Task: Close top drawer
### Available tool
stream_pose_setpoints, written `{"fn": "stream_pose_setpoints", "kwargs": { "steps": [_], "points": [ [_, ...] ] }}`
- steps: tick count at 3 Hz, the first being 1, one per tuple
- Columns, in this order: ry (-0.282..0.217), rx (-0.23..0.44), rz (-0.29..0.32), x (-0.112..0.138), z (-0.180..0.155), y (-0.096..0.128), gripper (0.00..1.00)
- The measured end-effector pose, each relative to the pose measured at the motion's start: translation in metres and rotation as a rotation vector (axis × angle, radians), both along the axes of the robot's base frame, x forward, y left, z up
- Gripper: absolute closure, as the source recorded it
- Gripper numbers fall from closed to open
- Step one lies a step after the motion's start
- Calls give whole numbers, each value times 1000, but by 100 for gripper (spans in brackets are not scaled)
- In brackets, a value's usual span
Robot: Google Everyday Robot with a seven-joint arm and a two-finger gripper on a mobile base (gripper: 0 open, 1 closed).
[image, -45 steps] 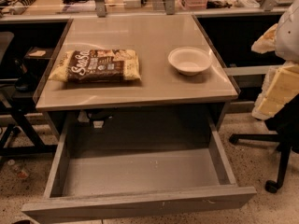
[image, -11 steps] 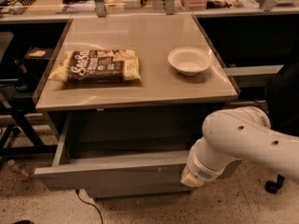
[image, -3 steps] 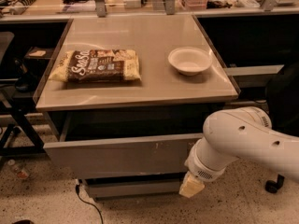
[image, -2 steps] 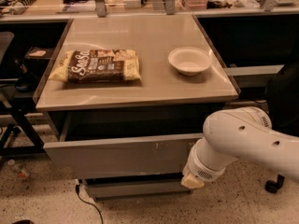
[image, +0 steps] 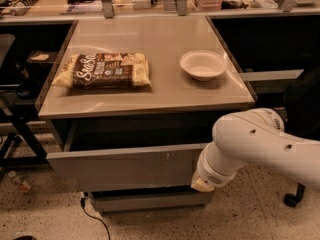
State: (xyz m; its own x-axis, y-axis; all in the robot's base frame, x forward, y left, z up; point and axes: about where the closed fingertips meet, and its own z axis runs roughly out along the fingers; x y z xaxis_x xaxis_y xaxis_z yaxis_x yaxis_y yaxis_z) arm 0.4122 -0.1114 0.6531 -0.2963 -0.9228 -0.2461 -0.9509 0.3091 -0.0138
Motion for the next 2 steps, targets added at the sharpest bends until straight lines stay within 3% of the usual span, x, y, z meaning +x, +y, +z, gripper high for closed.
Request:
{"fn": "stream_pose_setpoints", "kwargs": {
  "steps": [2],
  "points": [
    [-40, -18, 21, 34, 1, 17, 100]
  ]
}}
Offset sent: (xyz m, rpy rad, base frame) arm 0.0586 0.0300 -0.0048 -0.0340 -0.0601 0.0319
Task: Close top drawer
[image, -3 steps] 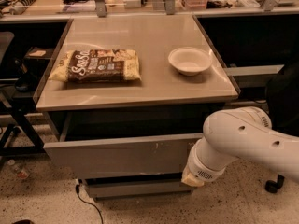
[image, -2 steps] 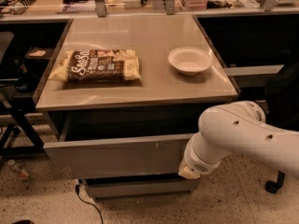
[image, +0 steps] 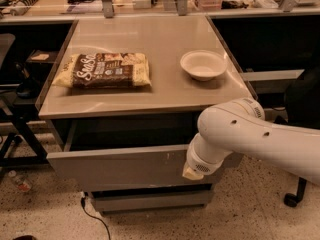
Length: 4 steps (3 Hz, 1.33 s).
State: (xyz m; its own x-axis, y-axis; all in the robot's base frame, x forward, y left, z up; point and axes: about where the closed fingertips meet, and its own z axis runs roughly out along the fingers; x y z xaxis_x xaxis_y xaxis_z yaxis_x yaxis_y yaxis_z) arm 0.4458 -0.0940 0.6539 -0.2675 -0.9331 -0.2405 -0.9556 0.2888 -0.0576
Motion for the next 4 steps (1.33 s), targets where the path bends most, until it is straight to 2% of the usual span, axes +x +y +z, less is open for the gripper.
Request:
{"fn": "stream_pose_setpoints", "kwargs": {
  "steps": [2, 4],
  "points": [
    [-35, -35, 14, 43, -8, 14, 100],
    [-35, -36, 15, 43, -8, 15, 57]
  ]
}}
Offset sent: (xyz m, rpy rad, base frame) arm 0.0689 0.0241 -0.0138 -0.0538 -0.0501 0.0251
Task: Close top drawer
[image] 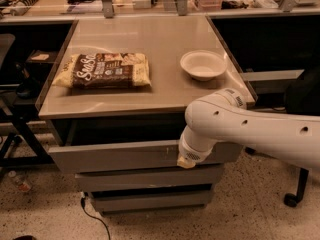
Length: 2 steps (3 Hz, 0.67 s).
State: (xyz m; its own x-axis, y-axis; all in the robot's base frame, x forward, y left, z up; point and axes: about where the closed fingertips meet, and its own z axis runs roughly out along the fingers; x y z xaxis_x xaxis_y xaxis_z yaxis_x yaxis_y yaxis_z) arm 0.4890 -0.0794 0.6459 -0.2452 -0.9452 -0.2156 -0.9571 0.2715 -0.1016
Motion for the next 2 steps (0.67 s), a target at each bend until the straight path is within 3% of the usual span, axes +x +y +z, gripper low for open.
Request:
{"fn": "stream_pose_setpoints", "kwargs": {
  "steps": [2],
  "points": [
    [0, 0, 0, 0, 0, 0, 11]
  ]
}}
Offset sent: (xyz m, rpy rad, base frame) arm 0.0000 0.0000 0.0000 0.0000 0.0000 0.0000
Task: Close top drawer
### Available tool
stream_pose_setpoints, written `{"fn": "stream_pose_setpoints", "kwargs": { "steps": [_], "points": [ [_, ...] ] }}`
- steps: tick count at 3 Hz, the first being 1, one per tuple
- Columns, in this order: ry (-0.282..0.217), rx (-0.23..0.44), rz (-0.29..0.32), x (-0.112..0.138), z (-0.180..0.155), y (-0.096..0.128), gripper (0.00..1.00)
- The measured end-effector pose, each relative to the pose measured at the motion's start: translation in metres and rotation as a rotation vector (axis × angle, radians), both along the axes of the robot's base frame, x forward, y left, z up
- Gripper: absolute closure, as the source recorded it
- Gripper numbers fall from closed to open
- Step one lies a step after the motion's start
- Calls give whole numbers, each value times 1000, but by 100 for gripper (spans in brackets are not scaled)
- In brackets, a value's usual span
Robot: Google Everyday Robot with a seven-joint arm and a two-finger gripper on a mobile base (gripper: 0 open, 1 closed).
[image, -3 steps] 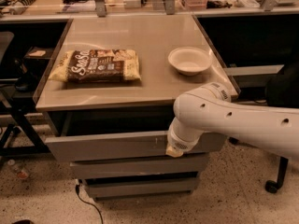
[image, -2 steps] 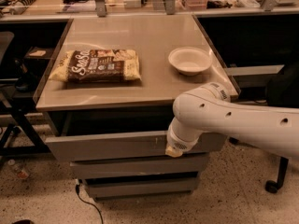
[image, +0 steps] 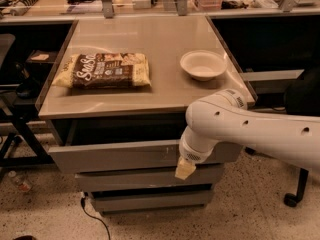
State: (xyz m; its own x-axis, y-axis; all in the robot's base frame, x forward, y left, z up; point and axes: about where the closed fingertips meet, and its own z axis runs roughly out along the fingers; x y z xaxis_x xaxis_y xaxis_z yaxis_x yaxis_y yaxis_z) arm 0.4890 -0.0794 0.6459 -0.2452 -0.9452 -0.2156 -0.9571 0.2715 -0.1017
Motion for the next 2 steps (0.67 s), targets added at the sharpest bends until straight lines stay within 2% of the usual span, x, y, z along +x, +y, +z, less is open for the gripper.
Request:
{"fn": "stream_pose_setpoints", "kwargs": {
  "steps": [1, 2],
  "points": [
    [0, 0, 0, 0, 0, 0, 0],
    [0, 0, 0, 0, 0, 0, 0]
  ]
}}
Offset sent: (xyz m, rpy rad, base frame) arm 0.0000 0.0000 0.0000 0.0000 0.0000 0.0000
